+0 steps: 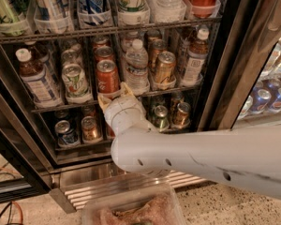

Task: Pick coke can from middle shelf of fridge

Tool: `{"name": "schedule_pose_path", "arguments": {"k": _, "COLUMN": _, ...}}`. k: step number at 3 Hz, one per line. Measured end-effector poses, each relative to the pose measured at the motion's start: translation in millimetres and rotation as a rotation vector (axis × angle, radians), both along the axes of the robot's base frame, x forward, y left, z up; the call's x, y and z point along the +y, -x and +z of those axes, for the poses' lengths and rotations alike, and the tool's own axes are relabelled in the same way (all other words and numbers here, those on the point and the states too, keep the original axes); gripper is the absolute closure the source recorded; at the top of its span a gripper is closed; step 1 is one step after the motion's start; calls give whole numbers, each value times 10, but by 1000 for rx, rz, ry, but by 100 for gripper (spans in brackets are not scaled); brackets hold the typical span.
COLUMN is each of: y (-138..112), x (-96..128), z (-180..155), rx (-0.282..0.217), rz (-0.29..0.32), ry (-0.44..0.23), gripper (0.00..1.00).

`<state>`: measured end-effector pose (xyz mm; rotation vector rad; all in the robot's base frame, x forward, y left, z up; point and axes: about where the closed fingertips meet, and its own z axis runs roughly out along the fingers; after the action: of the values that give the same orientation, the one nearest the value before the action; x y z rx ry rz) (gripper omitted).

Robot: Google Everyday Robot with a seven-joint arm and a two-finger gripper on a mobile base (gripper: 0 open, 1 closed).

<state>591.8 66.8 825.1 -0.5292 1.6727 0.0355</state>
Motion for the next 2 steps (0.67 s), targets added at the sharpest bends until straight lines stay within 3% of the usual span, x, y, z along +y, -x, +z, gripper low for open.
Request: {"name": "schedule_pose_path", "arguments": {"k": 2, "y": -144, "x": 99, "z": 12, "rx": 13, "rz": 35, "ry": -49, "gripper": 41}}
